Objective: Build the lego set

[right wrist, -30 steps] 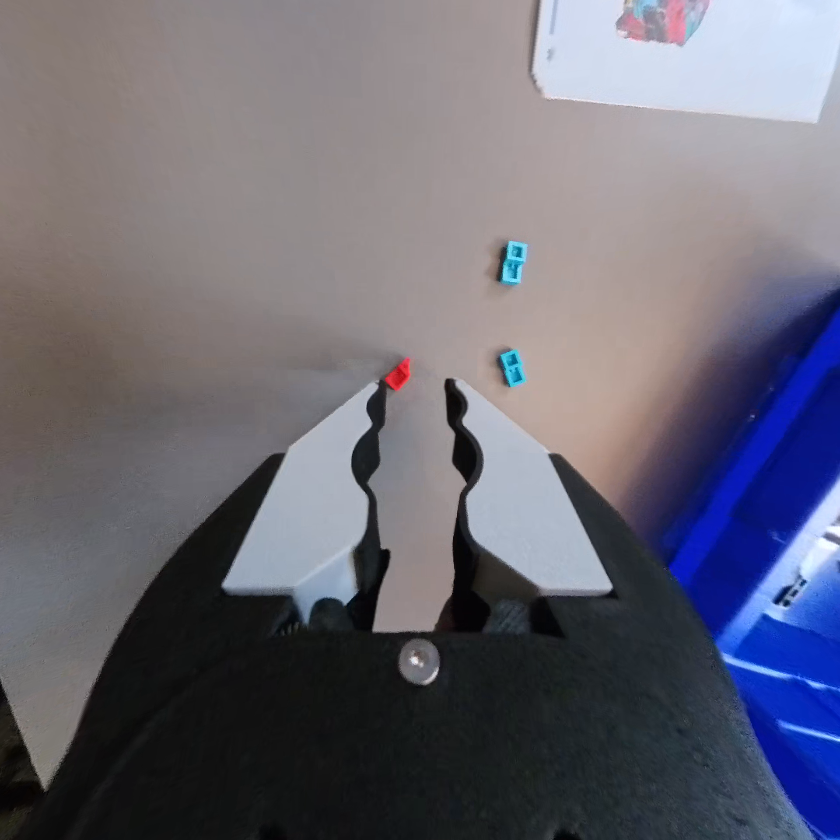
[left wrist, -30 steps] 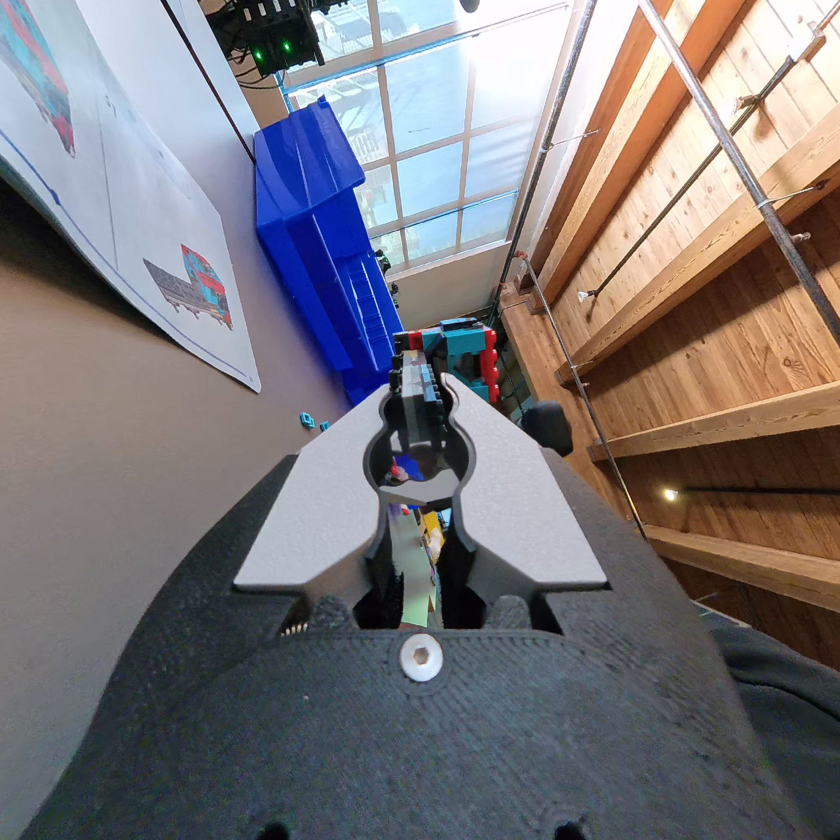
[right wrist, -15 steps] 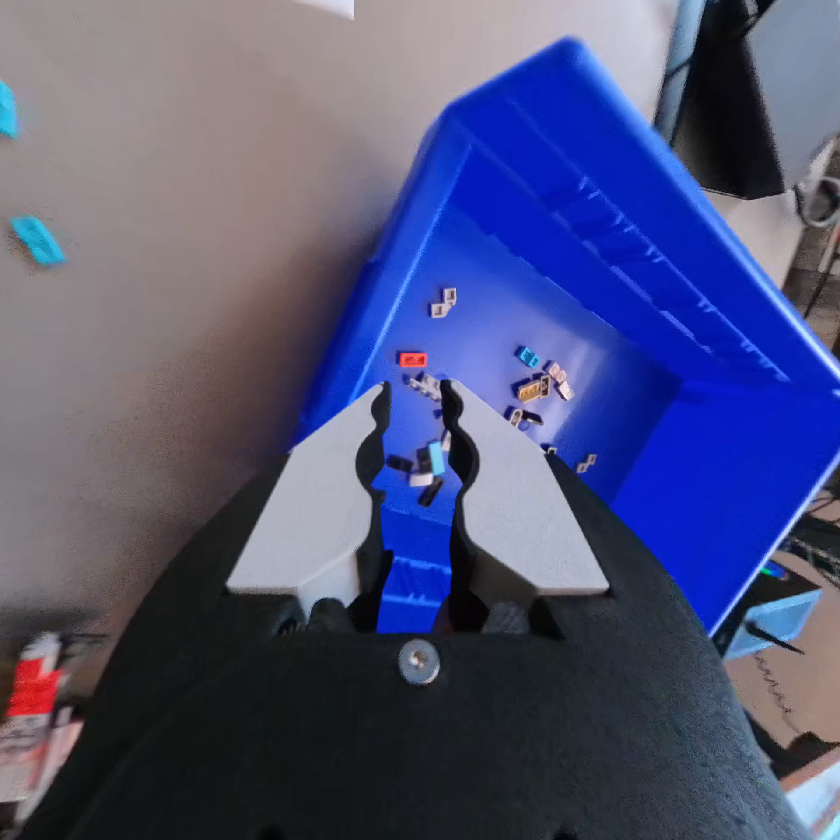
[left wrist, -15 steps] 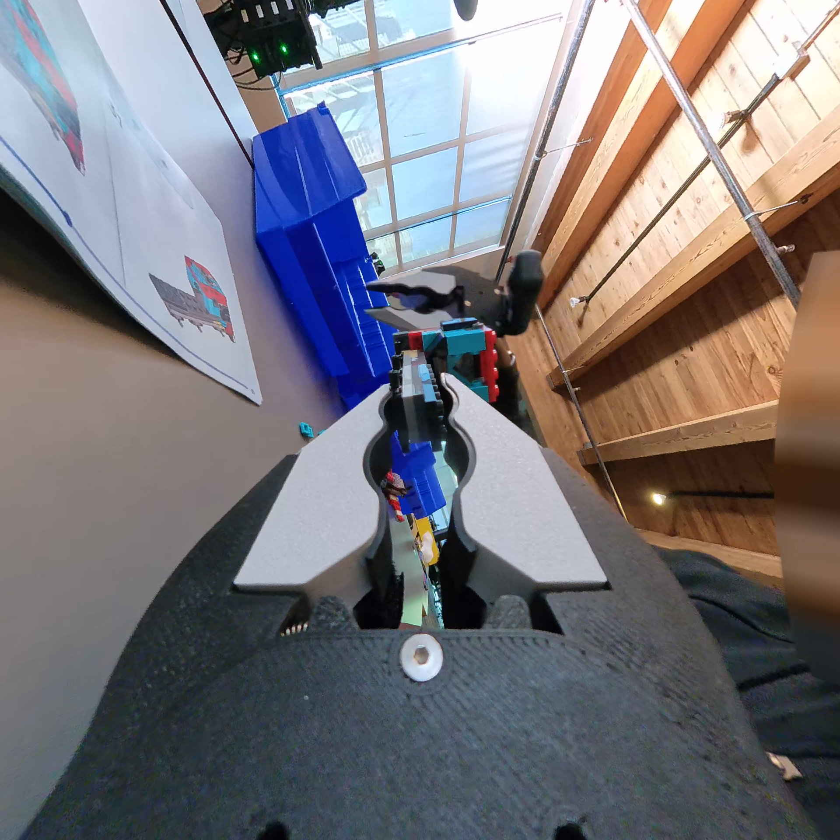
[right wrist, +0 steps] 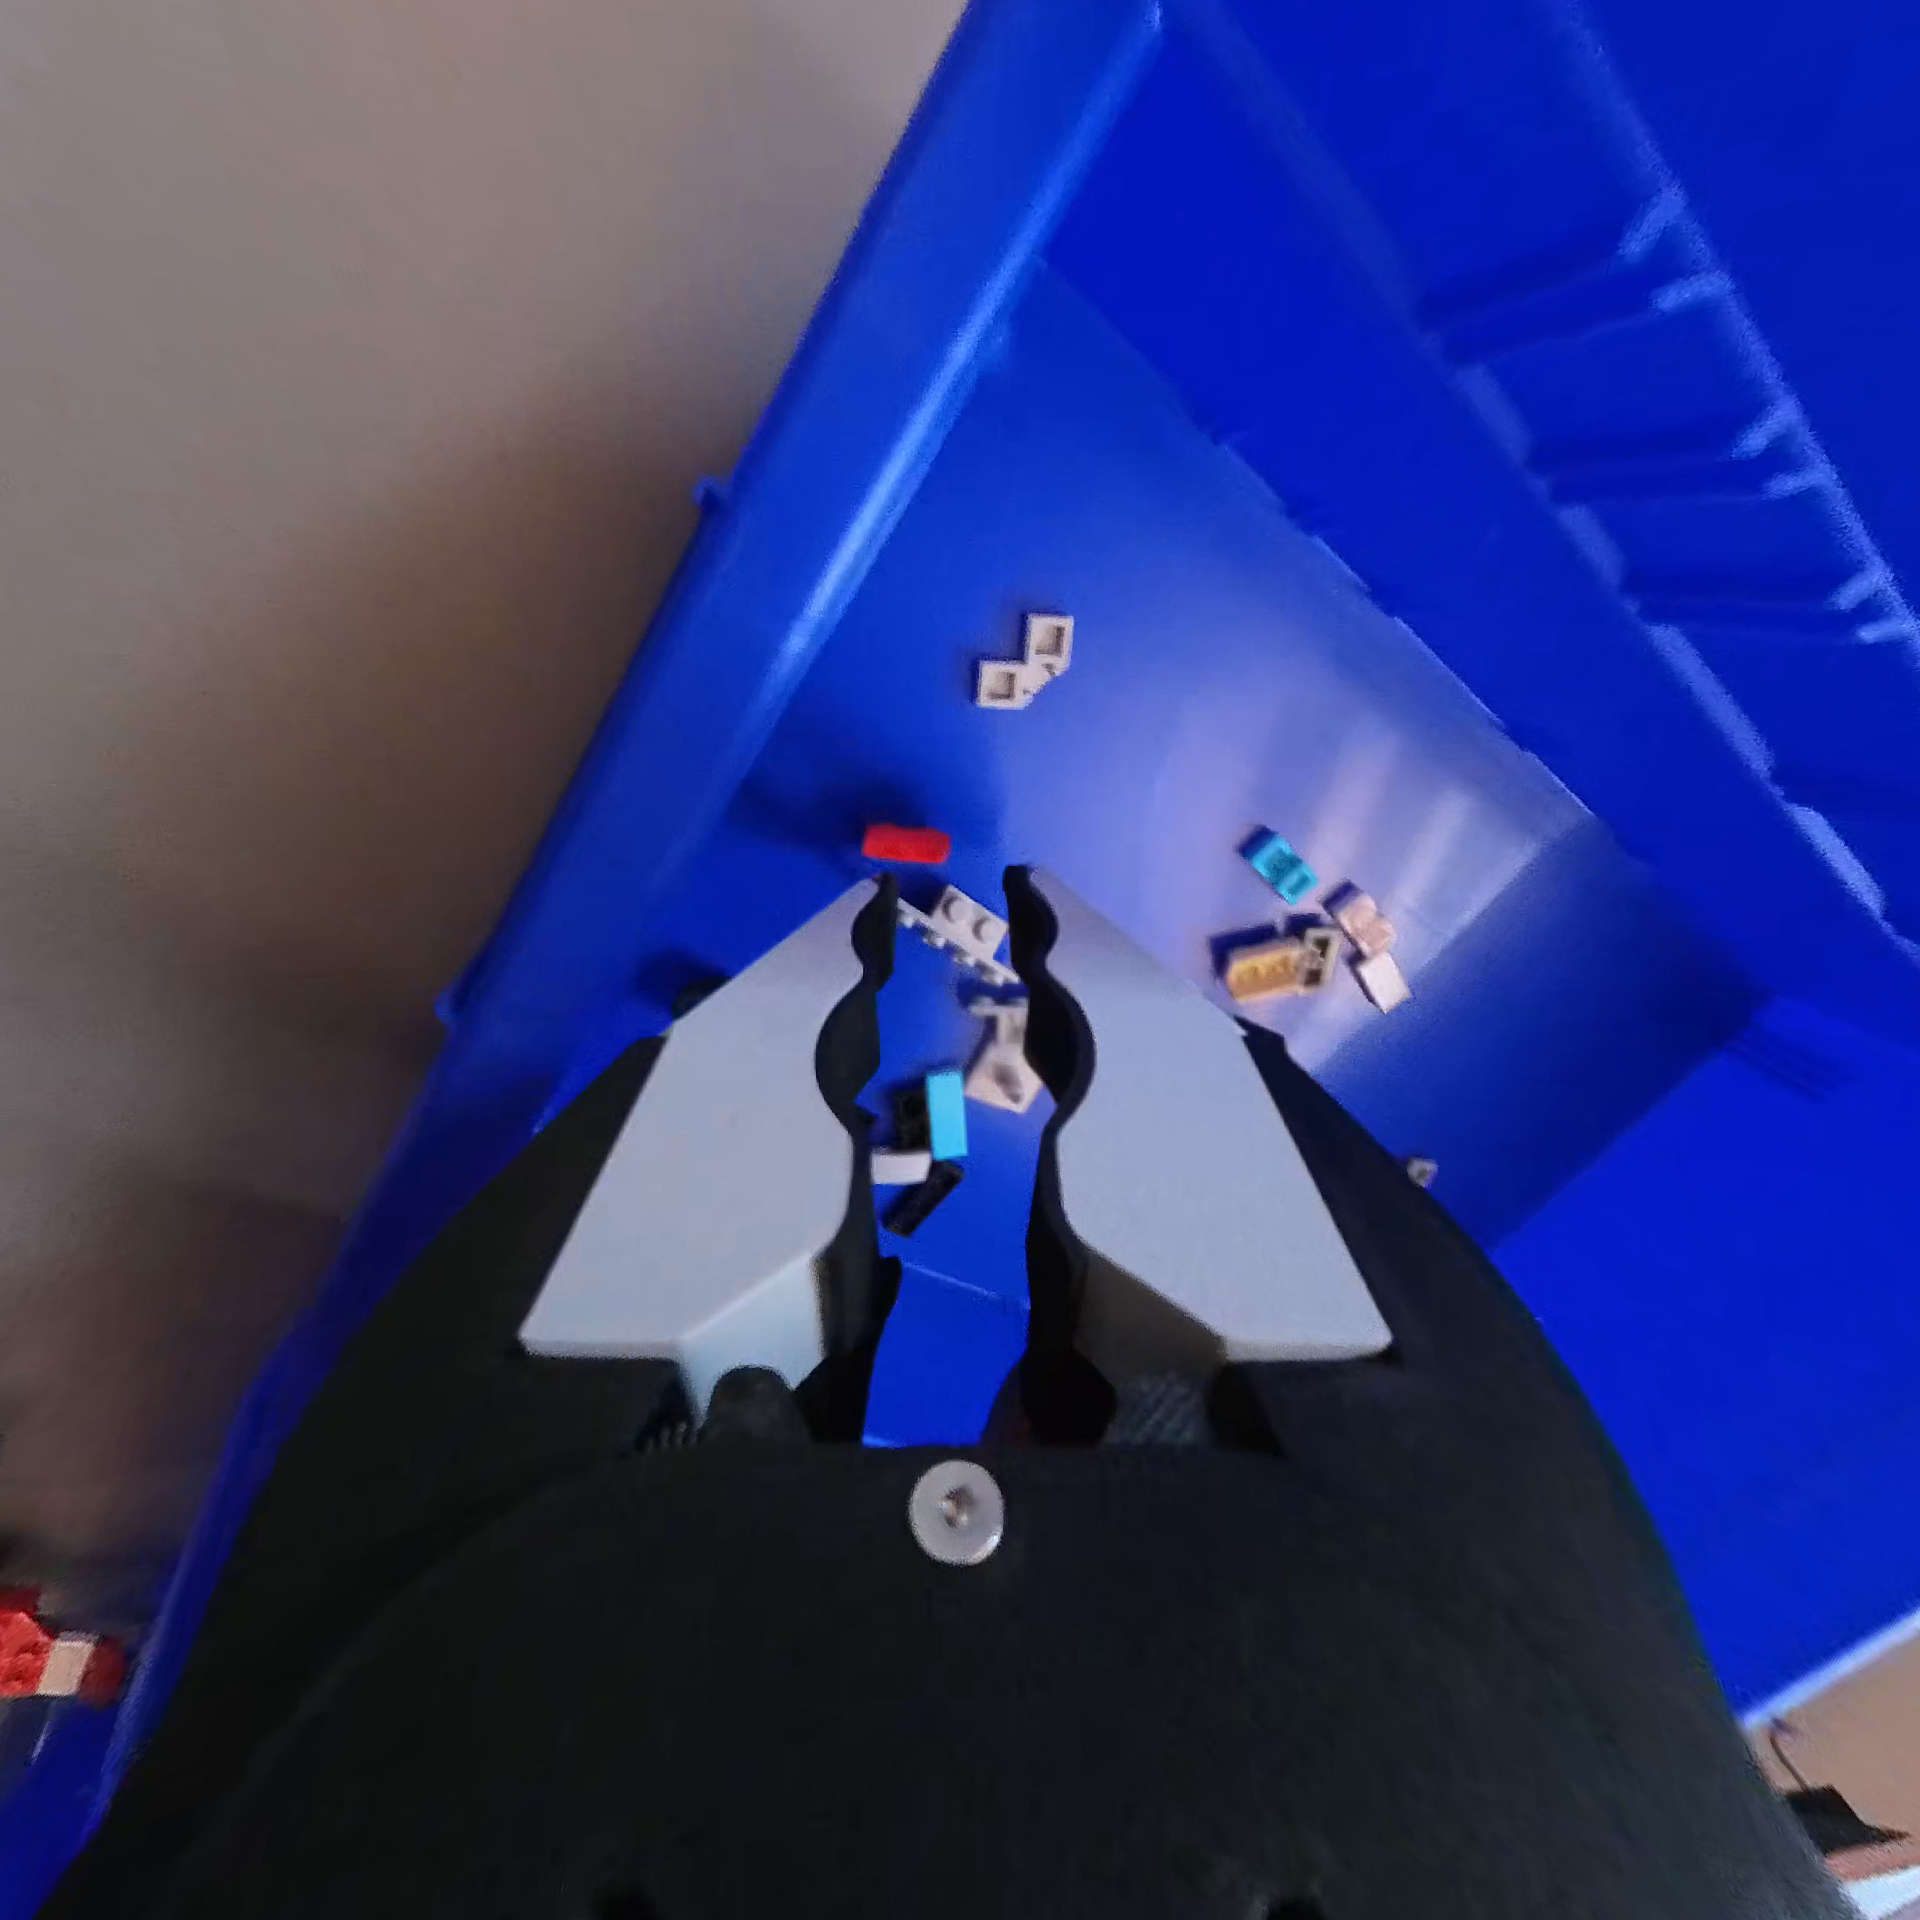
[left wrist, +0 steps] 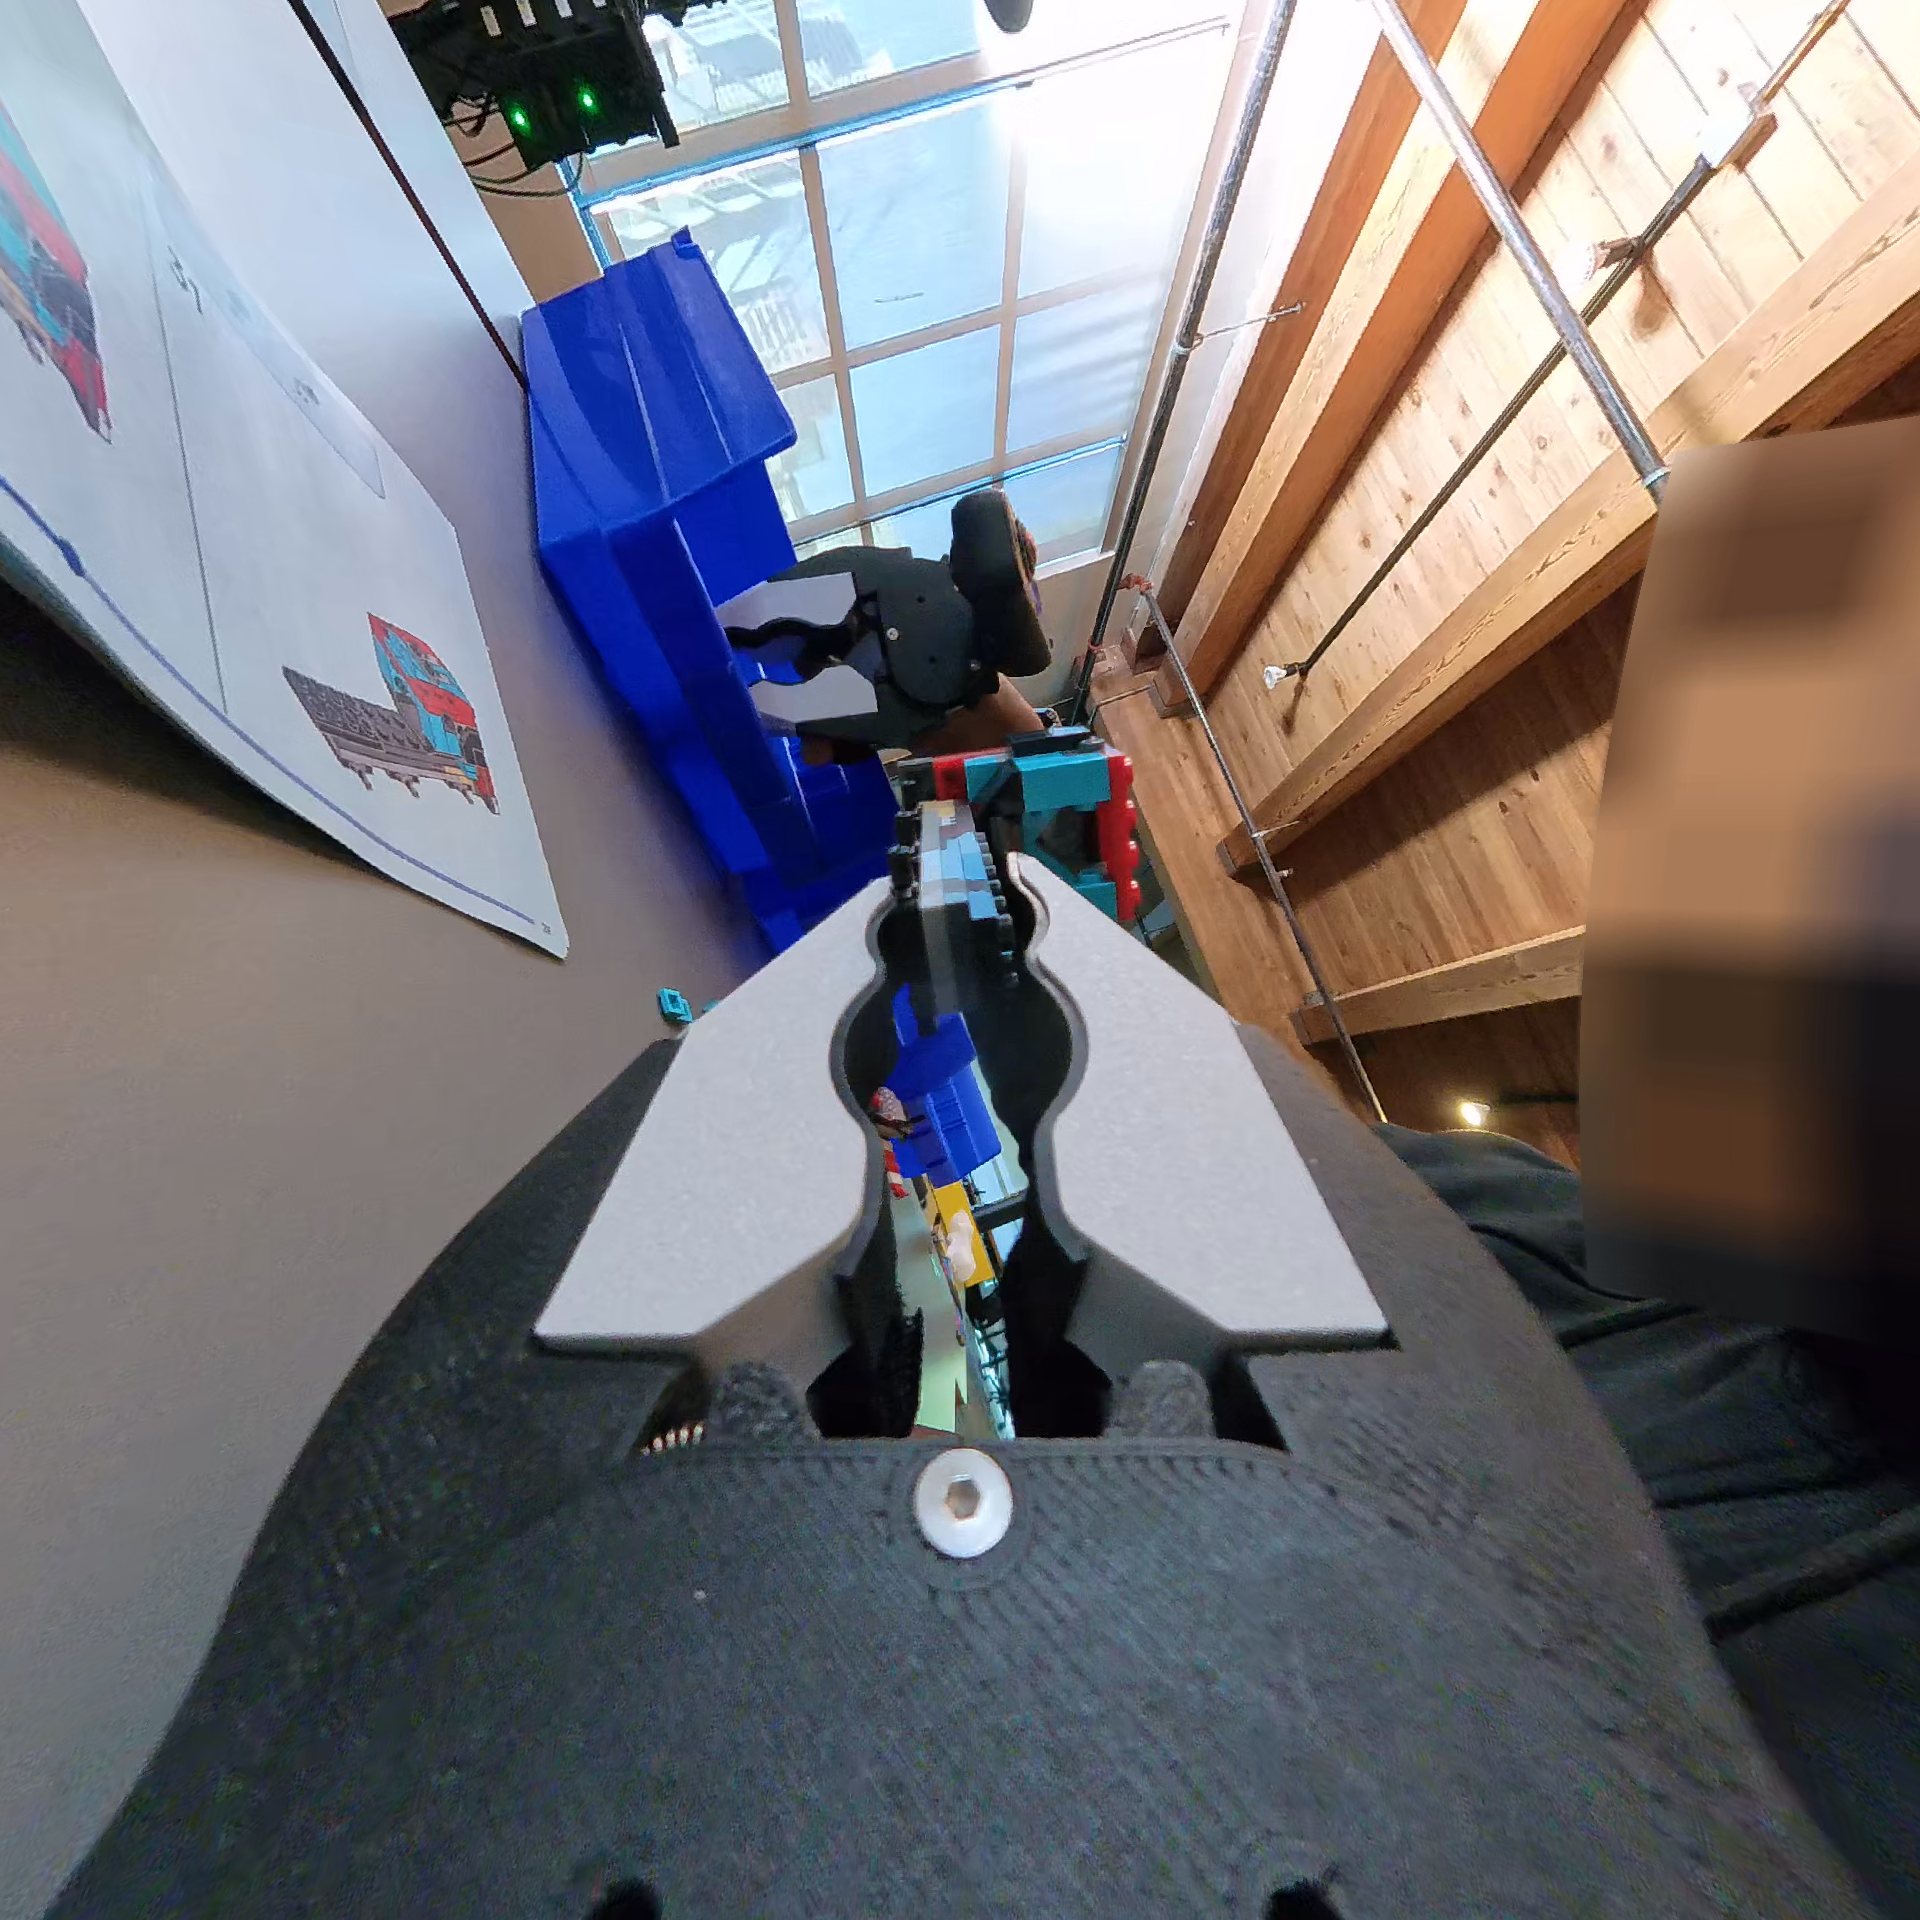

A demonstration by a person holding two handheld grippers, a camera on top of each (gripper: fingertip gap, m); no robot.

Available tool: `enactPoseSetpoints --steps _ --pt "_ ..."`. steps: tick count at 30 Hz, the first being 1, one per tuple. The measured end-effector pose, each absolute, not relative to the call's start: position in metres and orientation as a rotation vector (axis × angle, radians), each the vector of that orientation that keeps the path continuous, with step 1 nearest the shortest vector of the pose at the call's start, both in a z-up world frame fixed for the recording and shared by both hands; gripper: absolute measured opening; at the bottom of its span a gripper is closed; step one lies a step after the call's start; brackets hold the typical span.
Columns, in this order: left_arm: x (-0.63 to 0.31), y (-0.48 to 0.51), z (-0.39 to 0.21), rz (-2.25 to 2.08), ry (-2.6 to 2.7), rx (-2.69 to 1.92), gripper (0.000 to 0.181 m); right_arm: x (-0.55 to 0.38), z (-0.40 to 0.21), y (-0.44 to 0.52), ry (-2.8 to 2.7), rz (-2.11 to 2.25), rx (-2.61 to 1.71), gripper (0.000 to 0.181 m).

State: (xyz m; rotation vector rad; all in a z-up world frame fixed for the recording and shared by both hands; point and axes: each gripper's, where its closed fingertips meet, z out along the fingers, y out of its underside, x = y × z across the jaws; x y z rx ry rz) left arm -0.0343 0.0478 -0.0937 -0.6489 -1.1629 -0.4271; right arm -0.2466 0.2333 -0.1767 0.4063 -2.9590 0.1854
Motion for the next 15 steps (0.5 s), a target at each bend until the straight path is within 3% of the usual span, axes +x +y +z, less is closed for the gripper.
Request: enactPoseSetpoints --steps 15 --pt "-0.047 0.049 -0.092 -0.421 -1.147 -0.663 0.017 -0.279 -0.118 0.268 -2.973 0.523 0.169 0.025"
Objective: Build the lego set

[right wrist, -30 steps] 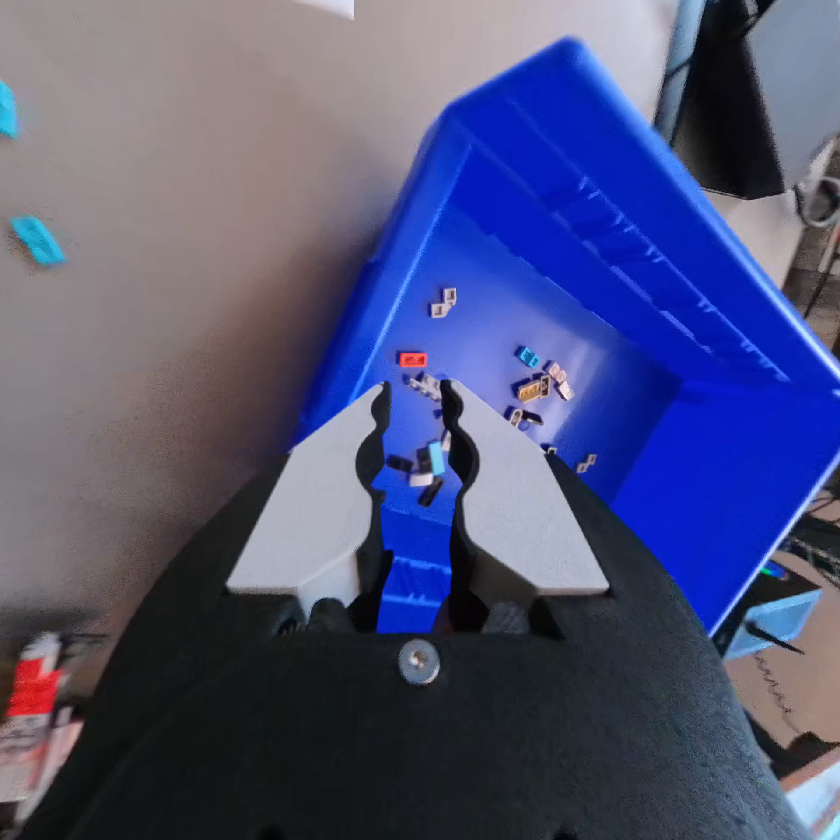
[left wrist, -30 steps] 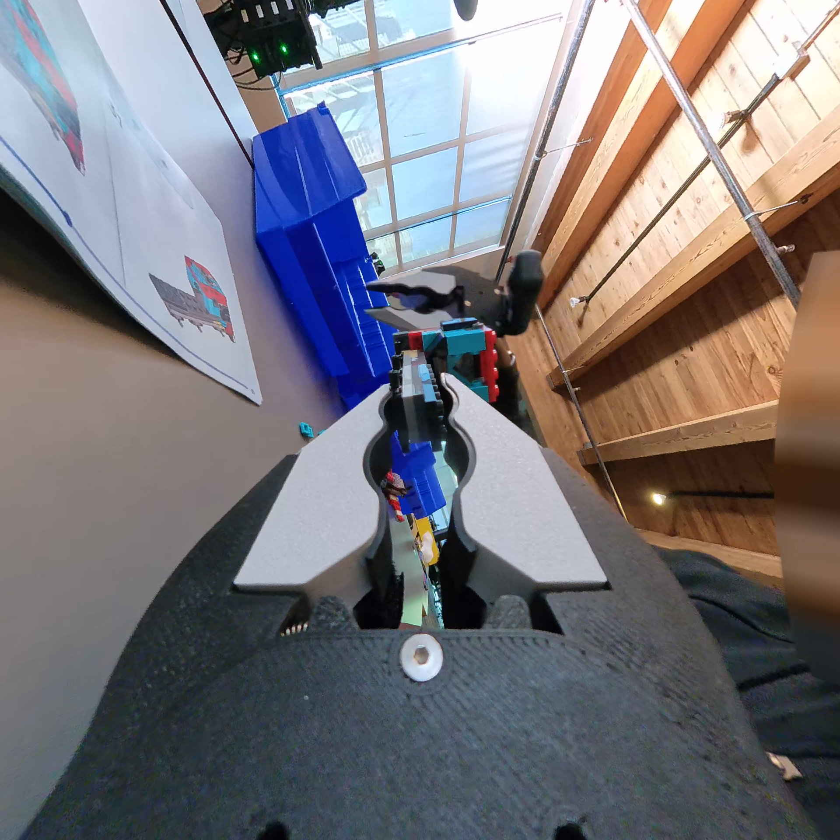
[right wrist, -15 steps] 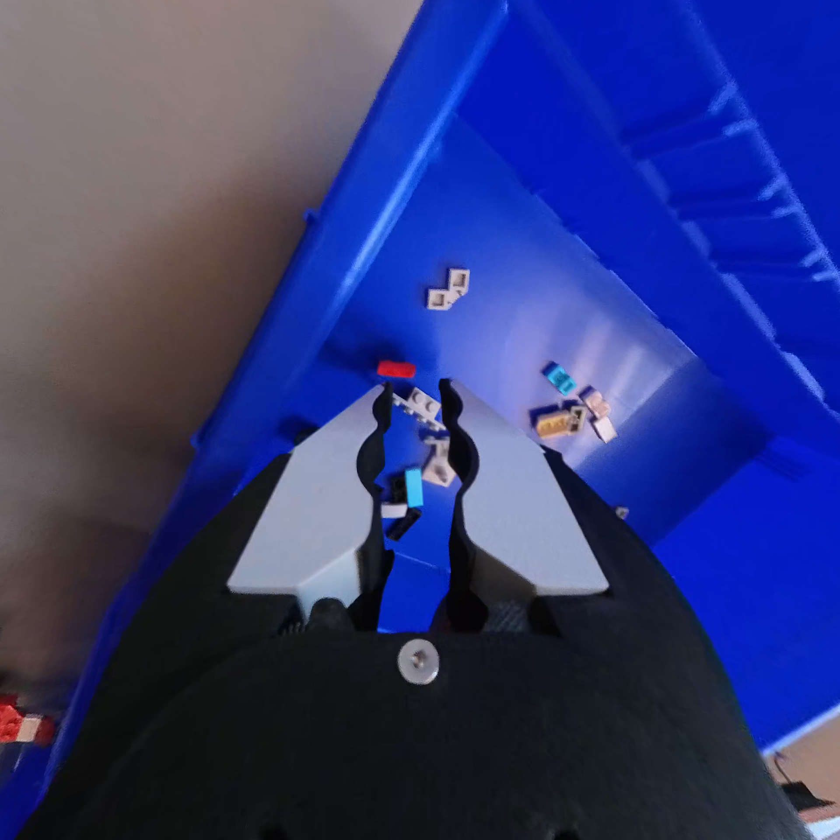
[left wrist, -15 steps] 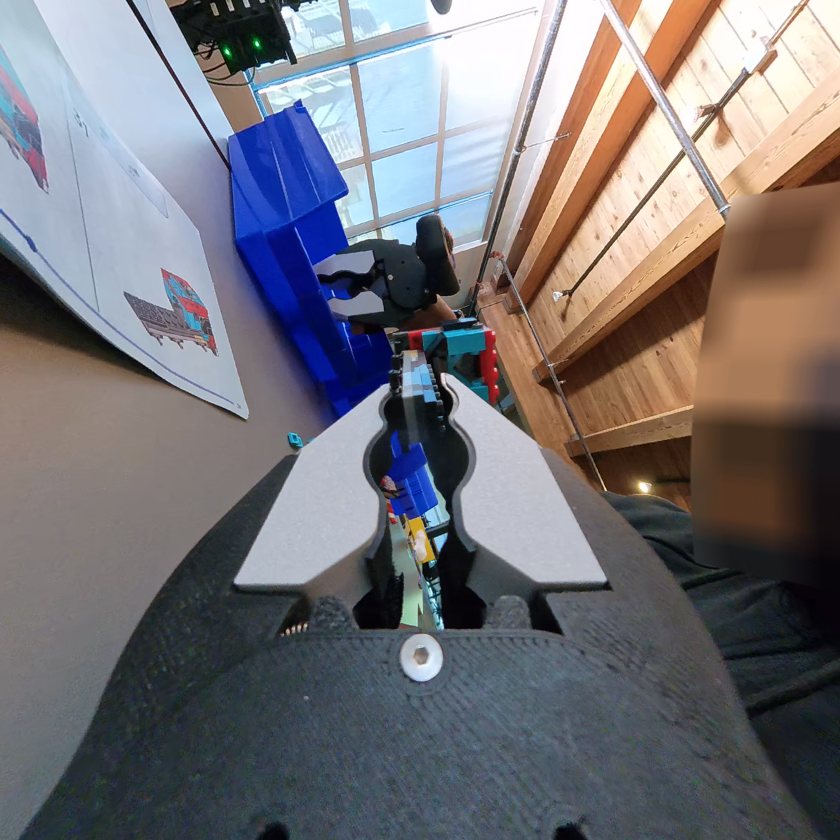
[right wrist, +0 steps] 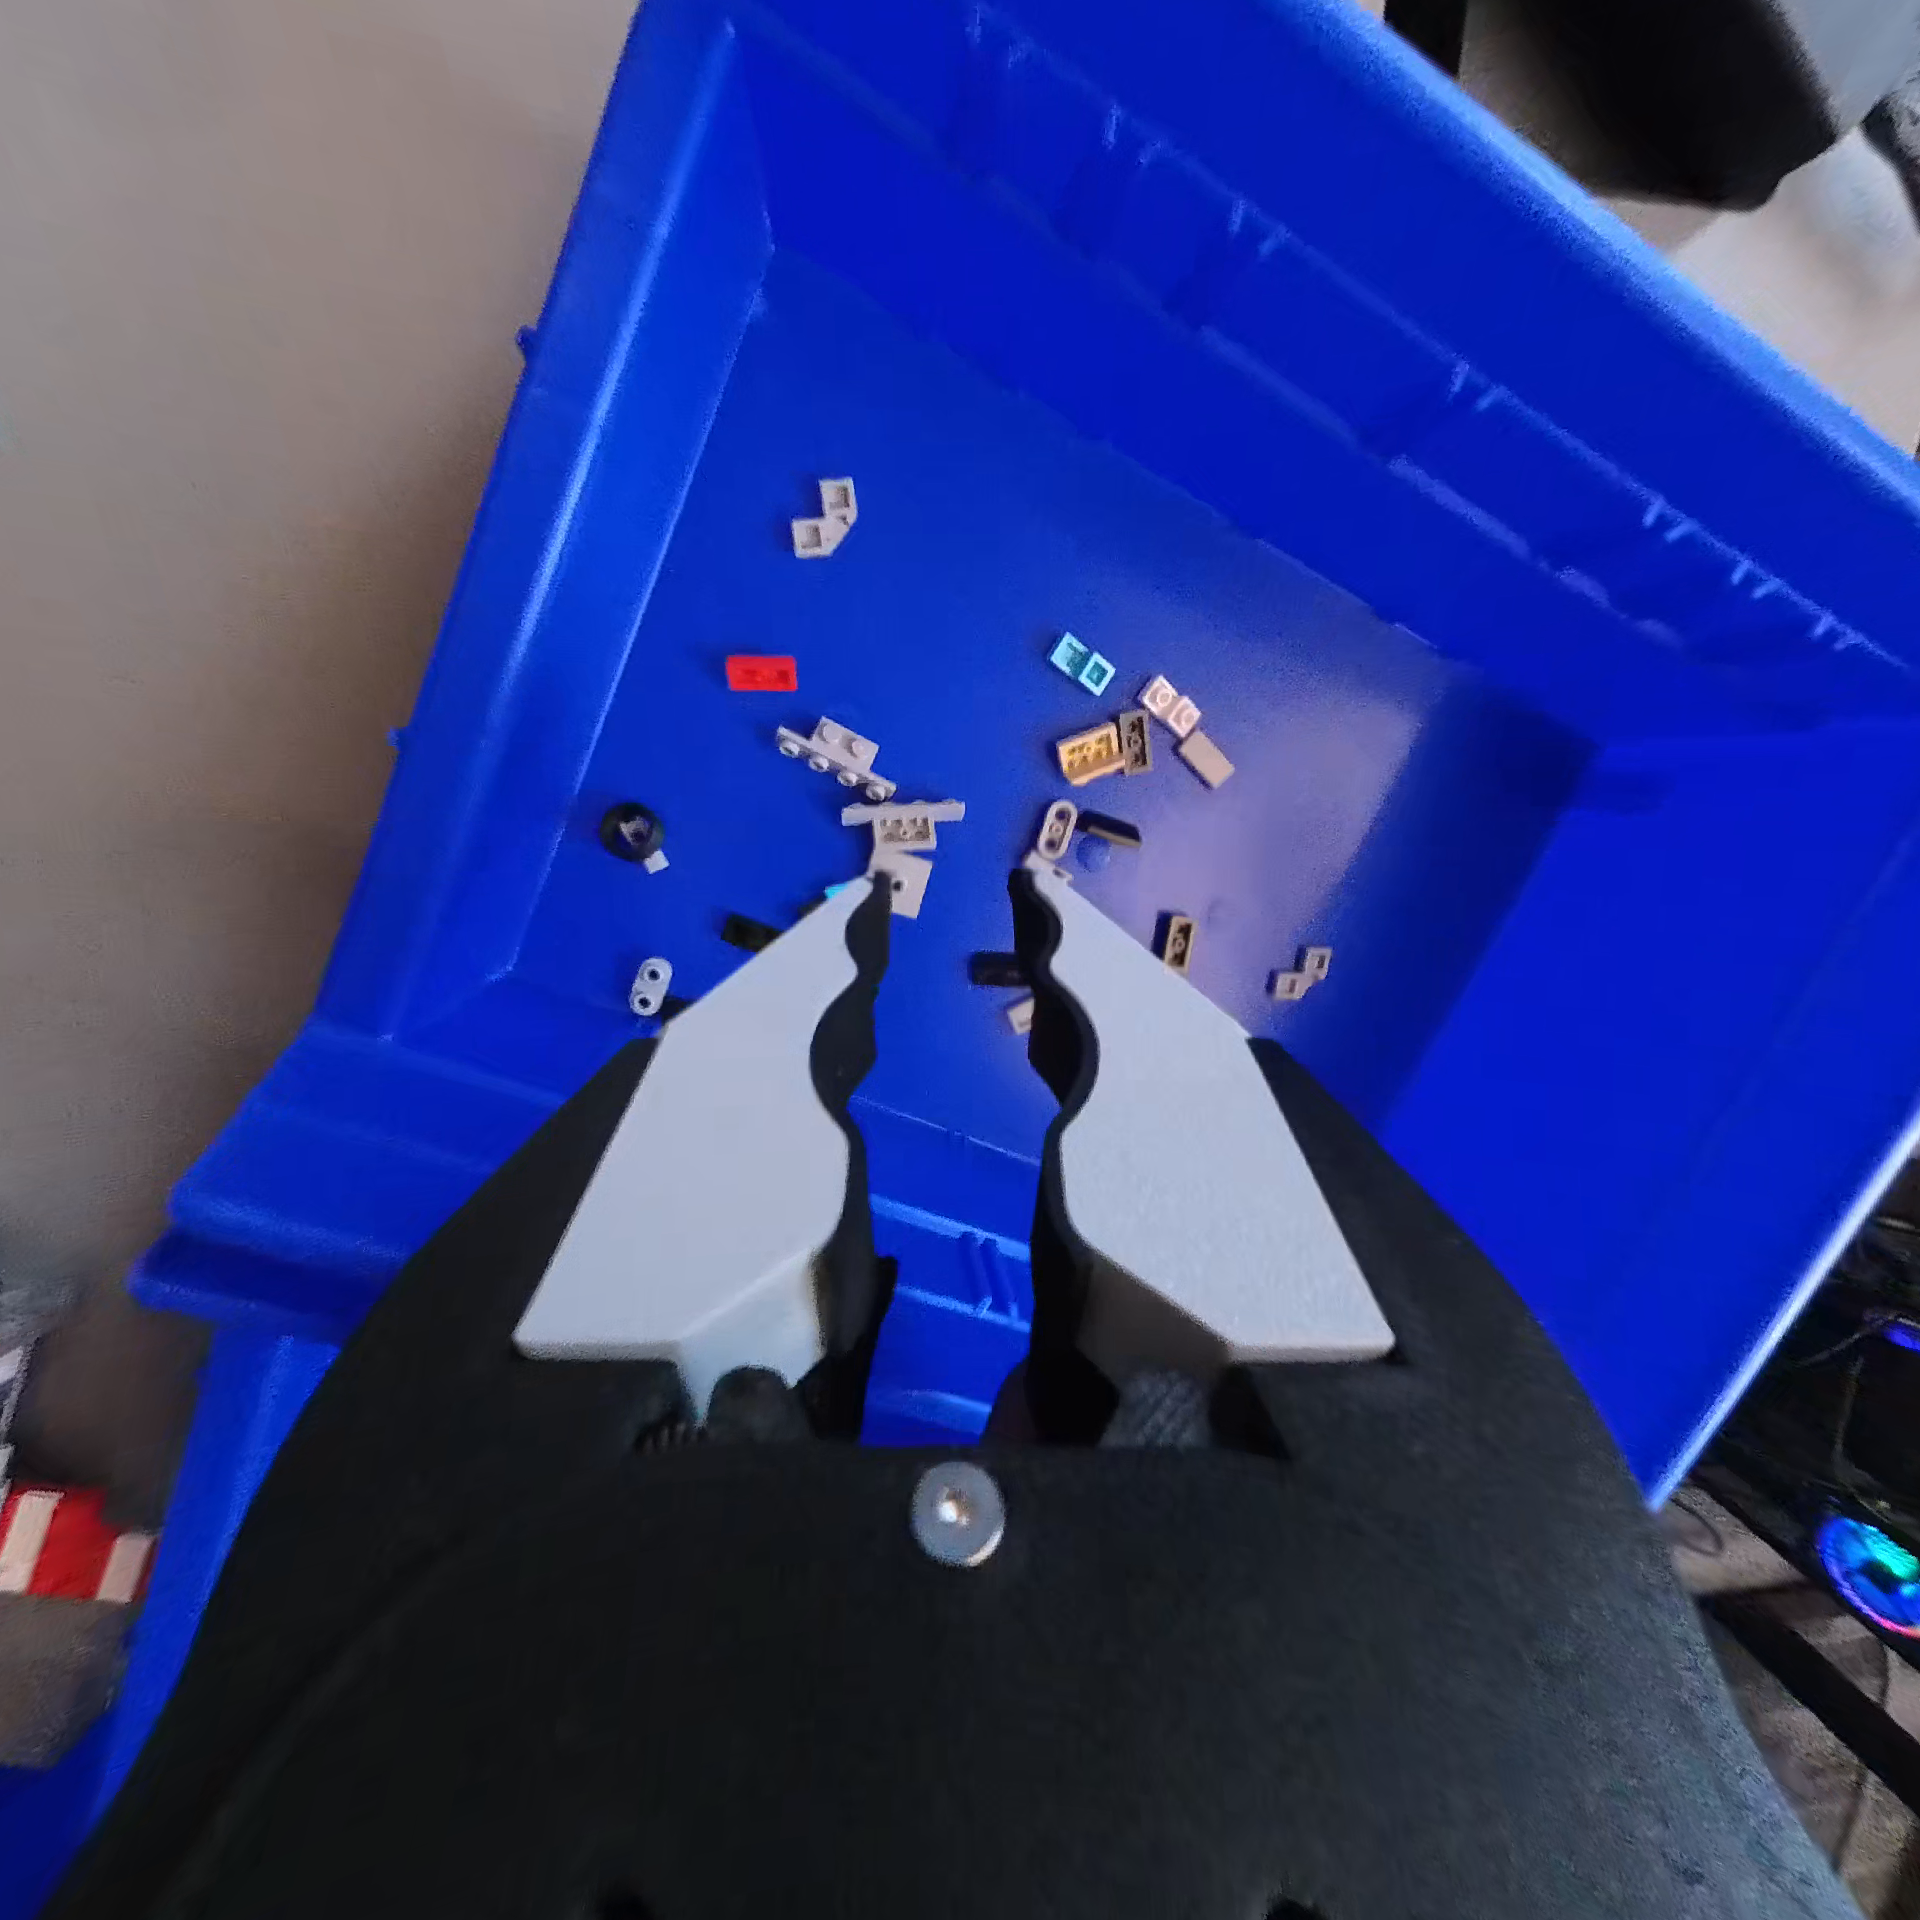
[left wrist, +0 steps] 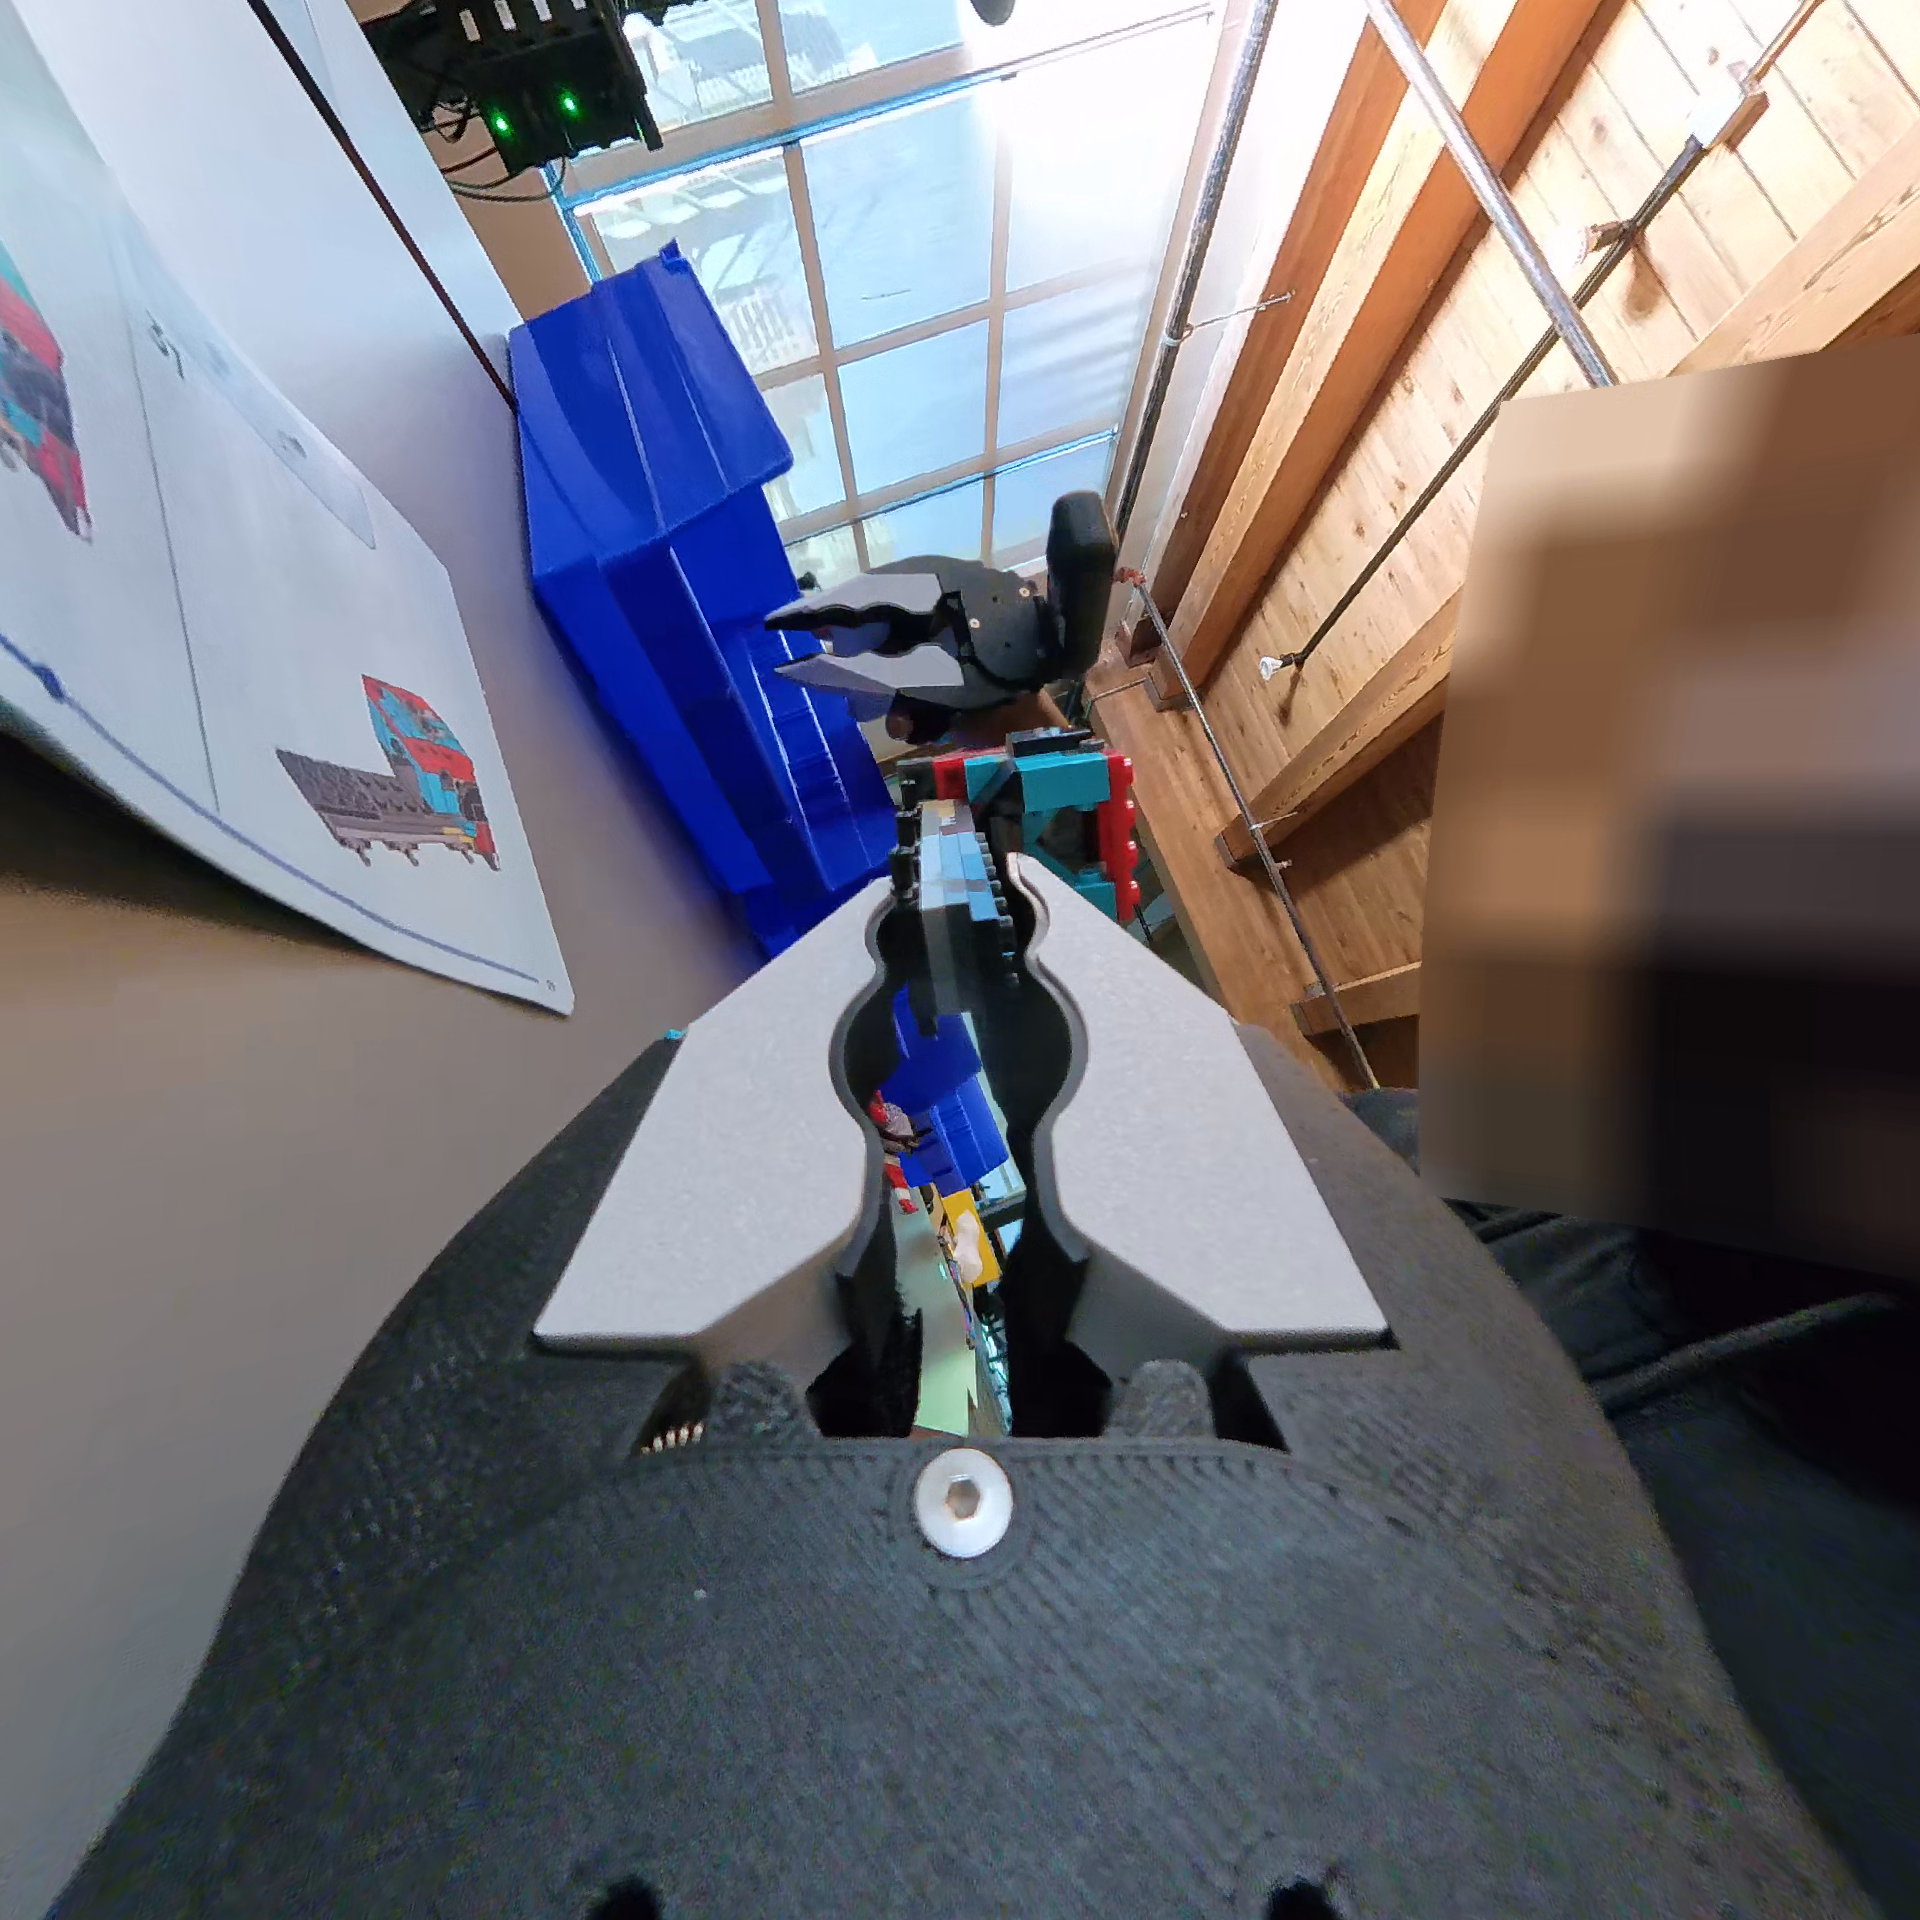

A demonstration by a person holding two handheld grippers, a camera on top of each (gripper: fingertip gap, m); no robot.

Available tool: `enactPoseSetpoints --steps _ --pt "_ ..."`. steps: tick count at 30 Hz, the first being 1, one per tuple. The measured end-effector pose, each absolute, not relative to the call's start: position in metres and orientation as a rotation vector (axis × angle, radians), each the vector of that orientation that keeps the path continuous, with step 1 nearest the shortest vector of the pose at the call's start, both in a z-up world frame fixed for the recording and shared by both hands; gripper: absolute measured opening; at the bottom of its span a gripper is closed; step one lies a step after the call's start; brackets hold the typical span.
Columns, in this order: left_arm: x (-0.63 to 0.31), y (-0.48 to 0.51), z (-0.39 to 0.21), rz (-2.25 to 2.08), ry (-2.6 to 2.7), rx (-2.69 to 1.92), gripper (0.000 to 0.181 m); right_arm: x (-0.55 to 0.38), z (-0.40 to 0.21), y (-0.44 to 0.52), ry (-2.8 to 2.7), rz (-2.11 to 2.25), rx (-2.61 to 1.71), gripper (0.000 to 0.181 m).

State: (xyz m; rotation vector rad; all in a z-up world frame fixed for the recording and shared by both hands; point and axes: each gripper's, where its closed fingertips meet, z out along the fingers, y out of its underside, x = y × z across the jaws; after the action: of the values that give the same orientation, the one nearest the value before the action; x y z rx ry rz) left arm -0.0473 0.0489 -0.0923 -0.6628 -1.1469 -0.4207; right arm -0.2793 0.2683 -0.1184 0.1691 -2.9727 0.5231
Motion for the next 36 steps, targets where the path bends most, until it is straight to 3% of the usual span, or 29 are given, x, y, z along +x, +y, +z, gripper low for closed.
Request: enactPoseSetpoints --steps 11,17,22,27,29,36 --pt "-0.070 0.054 -0.093 -0.430 -1.142 -0.702 0.017 -0.227 -0.127 0.278 -2.981 0.635 0.187 0.020" --pt "-0.069 0.054 -0.093 -0.433 -1.137 -0.708 0.016 -0.196 -0.145 0.276 -3.013 0.445 0.267 0.019" --pt "-0.069 0.054 -0.092 -0.431 -1.133 -0.709 0.016 -0.184 -0.149 0.270 -3.029 0.354 0.374 0.004" --pt "-0.068 0.054 -0.091 -0.433 -1.123 -0.702 0.016 -0.162 -0.141 0.261 -3.118 0.467 0.395 0.010" --pt "-0.068 0.054 -0.091 -0.435 -1.121 -0.701 0.016 -0.142 -0.132 0.252 -3.216 0.593 0.370 0.032" --pt "-0.067 0.053 -0.090 -0.436 -1.117 -0.698 0.016 -0.153 -0.127 0.254 -3.175 0.553 0.267 0.032"
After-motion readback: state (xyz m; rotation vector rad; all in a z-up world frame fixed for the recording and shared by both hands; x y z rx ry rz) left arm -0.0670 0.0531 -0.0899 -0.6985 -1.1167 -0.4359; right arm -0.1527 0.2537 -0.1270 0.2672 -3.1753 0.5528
